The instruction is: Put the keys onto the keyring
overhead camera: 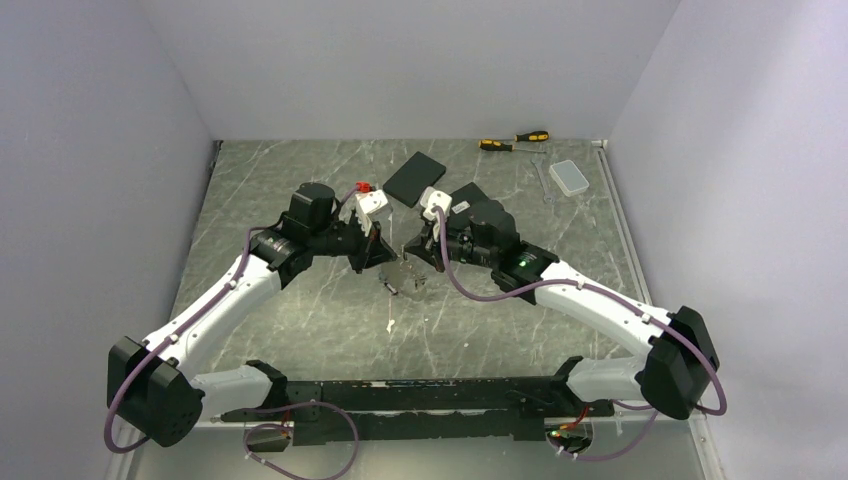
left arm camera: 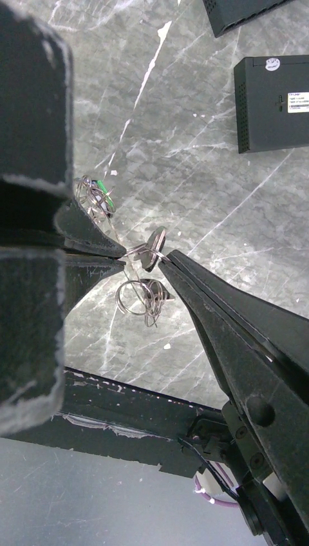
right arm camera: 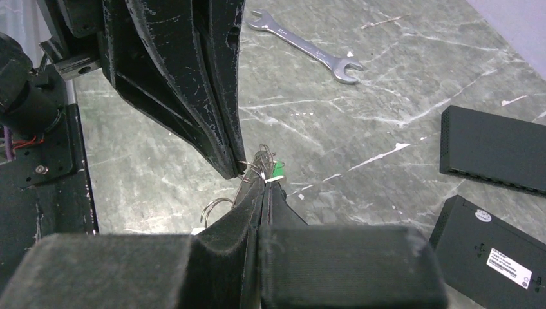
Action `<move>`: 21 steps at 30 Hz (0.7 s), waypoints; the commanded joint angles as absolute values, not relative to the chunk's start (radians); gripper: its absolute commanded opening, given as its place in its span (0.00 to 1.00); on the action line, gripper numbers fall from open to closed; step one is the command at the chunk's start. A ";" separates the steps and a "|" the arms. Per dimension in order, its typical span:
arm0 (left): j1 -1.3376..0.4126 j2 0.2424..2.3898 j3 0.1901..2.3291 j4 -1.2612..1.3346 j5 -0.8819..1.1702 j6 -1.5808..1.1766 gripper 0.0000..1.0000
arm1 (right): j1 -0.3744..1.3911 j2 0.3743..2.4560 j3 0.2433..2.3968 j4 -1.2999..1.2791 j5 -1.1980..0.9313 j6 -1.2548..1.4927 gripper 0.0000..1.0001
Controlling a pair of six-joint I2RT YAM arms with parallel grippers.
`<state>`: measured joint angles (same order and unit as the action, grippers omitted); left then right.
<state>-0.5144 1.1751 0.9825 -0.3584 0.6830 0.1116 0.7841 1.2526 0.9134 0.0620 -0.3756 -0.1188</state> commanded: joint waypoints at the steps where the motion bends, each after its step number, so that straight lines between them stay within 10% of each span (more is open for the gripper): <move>1: -0.526 1.154 1.037 -0.330 0.727 0.122 0.00 | 0.776 1.263 0.954 0.113 -0.369 -0.106 0.00; 21: -0.529 1.139 1.027 -0.320 0.715 0.130 0.00 | 0.762 1.284 0.962 0.096 -0.408 -0.092 0.00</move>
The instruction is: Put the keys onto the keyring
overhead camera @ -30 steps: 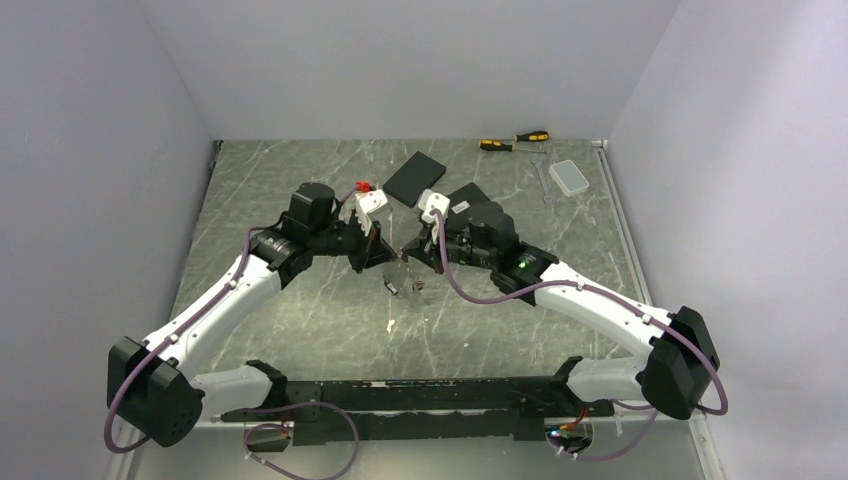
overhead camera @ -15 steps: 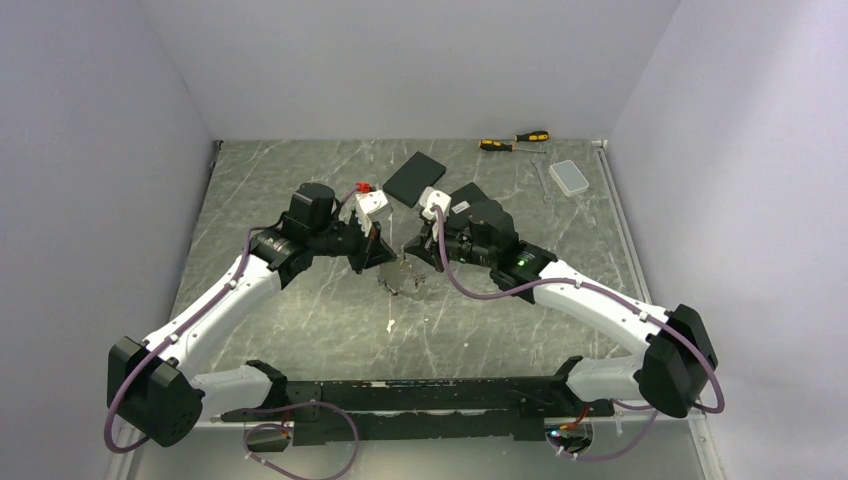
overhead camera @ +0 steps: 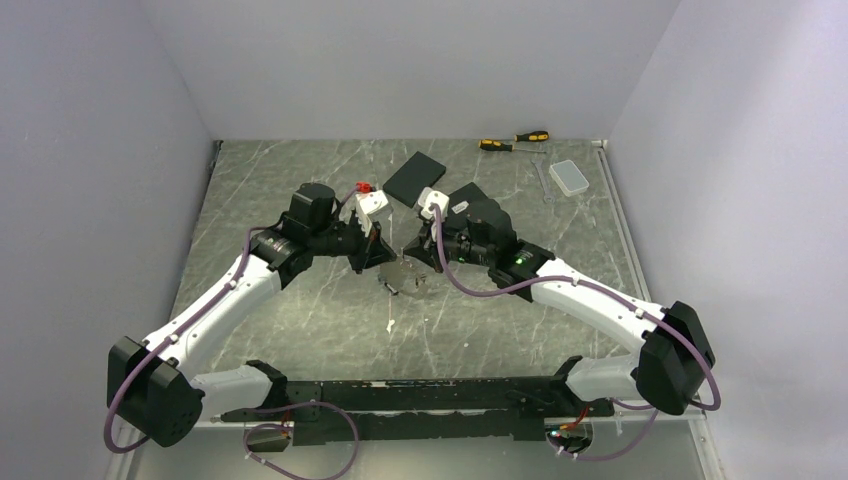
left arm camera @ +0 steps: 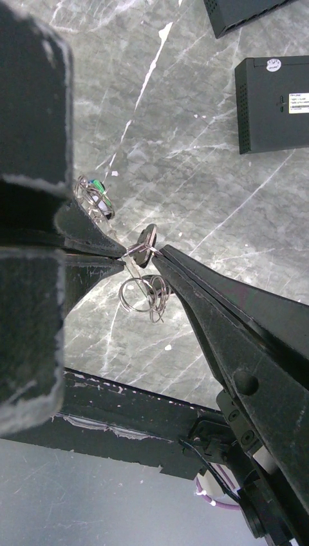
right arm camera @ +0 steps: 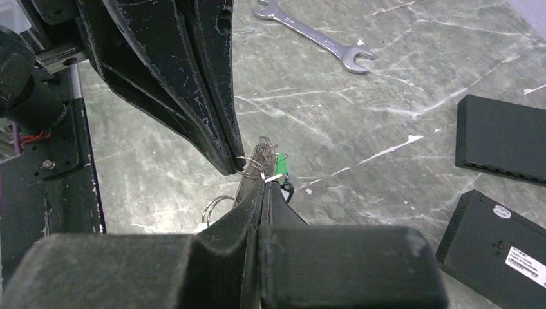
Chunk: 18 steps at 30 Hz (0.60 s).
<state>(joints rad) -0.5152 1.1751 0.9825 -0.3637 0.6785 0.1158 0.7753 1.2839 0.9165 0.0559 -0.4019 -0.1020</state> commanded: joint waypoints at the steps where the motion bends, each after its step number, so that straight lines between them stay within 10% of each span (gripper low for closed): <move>1: -0.529 1.137 1.026 -0.320 0.715 0.131 0.00 | 0.762 1.283 0.962 0.097 -0.409 -0.092 0.00; 18: -0.534 1.112 1.012 -0.304 0.713 0.146 0.00 | 0.747 1.267 0.946 0.090 -0.403 -0.079 0.00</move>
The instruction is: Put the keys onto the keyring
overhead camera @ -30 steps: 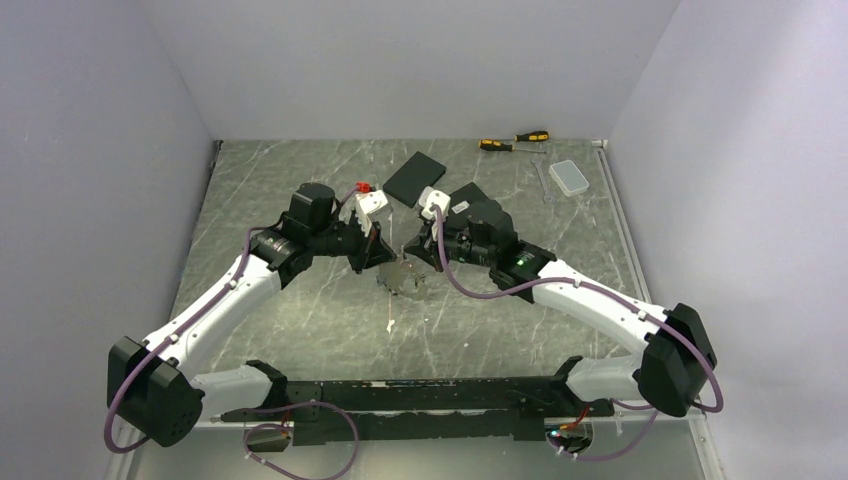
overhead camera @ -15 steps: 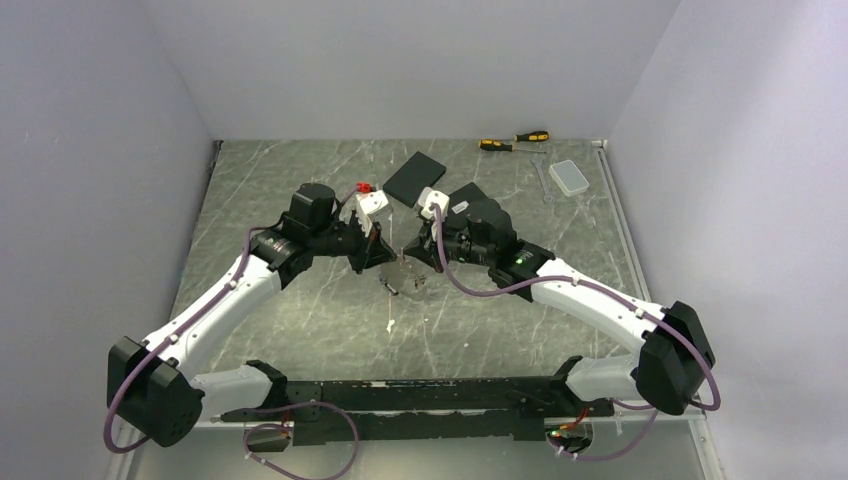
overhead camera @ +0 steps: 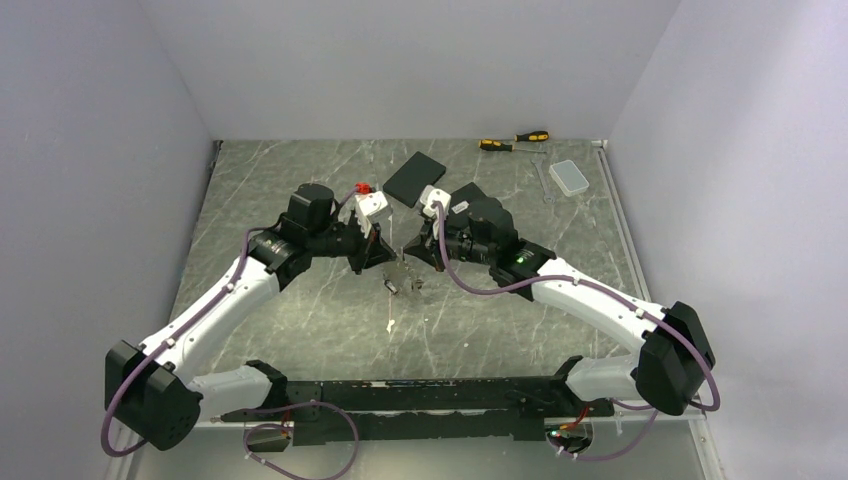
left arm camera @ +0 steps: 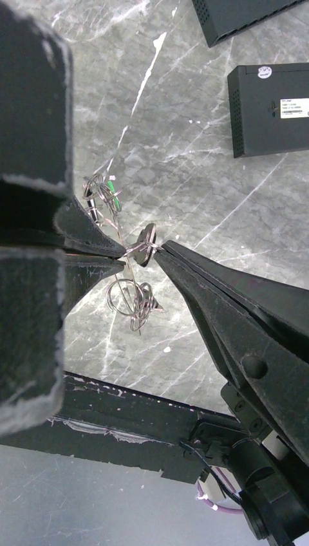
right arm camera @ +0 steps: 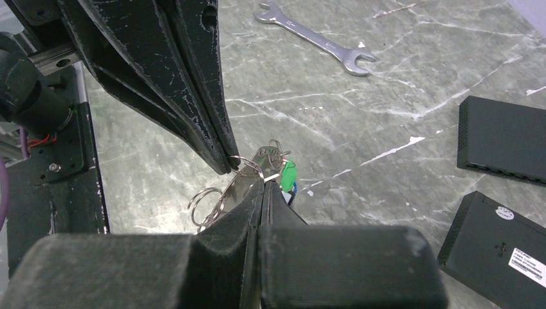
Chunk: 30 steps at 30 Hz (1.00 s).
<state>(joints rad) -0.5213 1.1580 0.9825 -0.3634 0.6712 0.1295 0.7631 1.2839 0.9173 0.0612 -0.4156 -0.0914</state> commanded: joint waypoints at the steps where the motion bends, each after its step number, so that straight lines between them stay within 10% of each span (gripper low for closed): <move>1: -0.534 1.111 1.012 -0.302 0.712 0.145 0.00 | 0.745 1.265 0.944 0.092 -0.403 -0.078 0.00; 14: -0.534 1.099 1.005 -0.290 0.712 0.148 0.00 | 0.730 1.262 0.937 0.088 -0.430 -0.054 0.01; 30: -0.534 1.093 1.005 -0.291 0.717 0.153 0.00 | 0.724 1.219 0.920 0.080 -0.417 -0.079 0.33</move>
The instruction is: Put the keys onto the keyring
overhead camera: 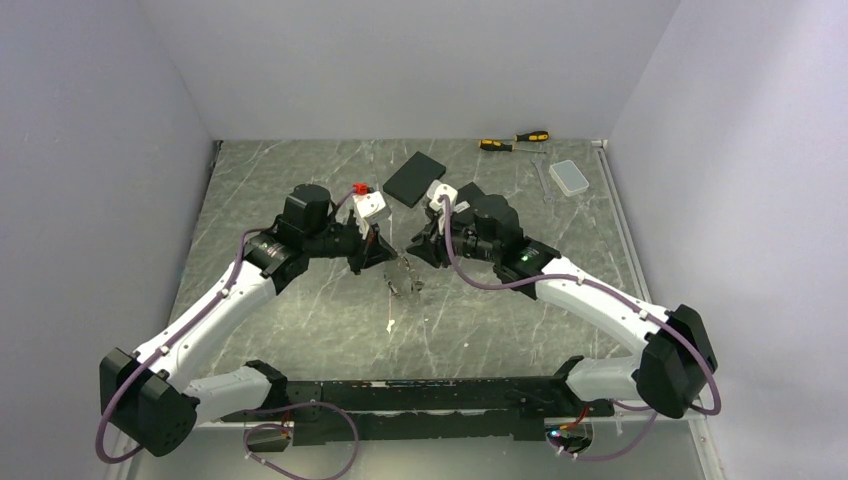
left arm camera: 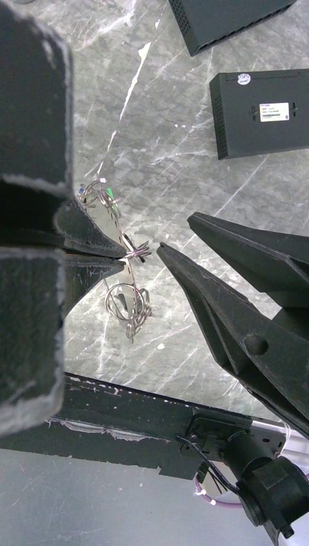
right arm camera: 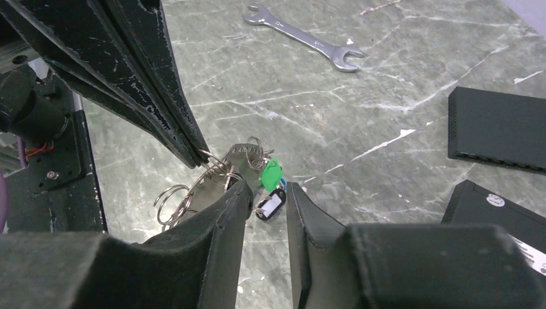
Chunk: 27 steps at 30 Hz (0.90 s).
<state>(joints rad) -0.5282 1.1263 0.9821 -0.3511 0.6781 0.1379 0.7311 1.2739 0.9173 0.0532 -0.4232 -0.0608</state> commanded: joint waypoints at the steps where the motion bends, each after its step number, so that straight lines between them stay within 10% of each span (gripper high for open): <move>1: -0.534 1.092 1.005 -0.291 0.717 0.154 0.00 | 0.722 1.210 0.916 0.086 -0.418 -0.084 0.33; 27: -0.534 1.061 0.986 -0.272 0.839 0.184 0.00 | 0.712 1.160 0.859 0.202 -0.760 -0.172 0.36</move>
